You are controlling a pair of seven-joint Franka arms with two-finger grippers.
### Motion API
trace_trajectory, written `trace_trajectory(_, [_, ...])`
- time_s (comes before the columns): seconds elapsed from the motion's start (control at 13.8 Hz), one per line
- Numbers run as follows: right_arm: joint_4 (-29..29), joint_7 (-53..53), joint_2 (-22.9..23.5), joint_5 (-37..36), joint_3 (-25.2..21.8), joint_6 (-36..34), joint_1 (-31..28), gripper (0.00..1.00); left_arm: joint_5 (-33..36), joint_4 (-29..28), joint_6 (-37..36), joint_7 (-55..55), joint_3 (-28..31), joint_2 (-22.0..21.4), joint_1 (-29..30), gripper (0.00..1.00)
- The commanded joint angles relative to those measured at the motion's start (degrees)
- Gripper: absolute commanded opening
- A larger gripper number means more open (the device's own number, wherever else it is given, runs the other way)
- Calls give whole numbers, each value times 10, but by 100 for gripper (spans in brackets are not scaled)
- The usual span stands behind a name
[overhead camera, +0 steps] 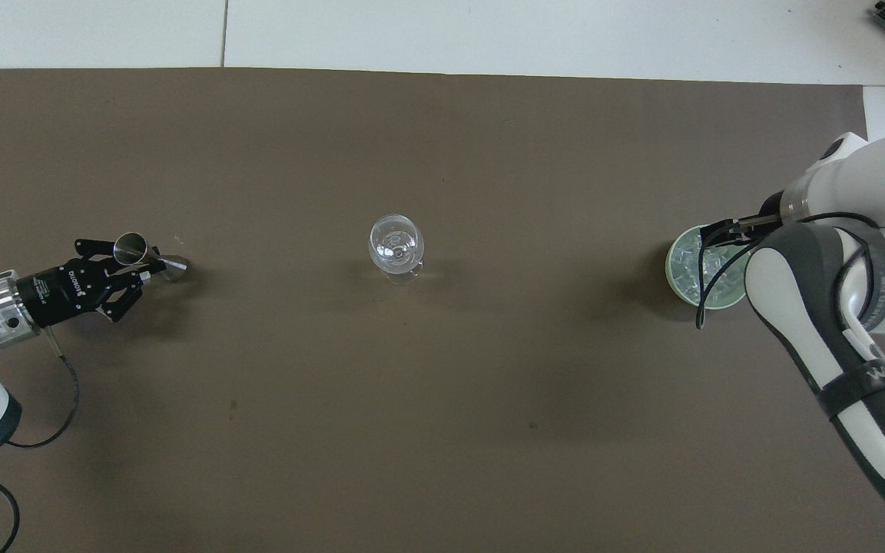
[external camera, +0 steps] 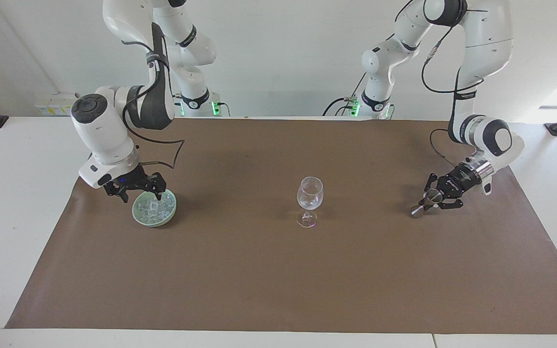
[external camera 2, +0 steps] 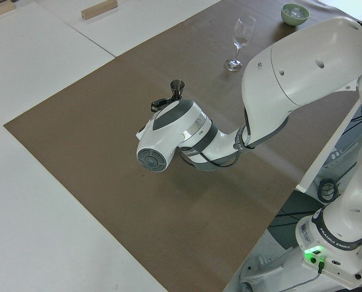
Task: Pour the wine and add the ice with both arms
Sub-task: 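Set the jigger down, open the left gripper and withdraw it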
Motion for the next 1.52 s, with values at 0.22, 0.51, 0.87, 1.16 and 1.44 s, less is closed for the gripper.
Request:
trace_trajectory(0.22, [-48,-13,-5,-10,6,35,-10,100,-17,10,22,-11,3,13,-18,0])
trace_trajectory(0.51, [-73,-11,1,-10,6,72,-11,100,-17,11,19,-12,4,13,-17,35])
trace_trajectory(0.87, [-104,-15,-4,-10,6,103,-12,85,-17,12,18,-13,4,13,-17,49])
trace_trajectory(1.16, [-112,-17,-4,-11,6,108,-18,80,-7,24,12,-13,5,13,-12,69])
trace_trajectory(1.44, [-115,-36,-5,-11,6,107,-18,53,35,31,9,-13,5,13,2,100])
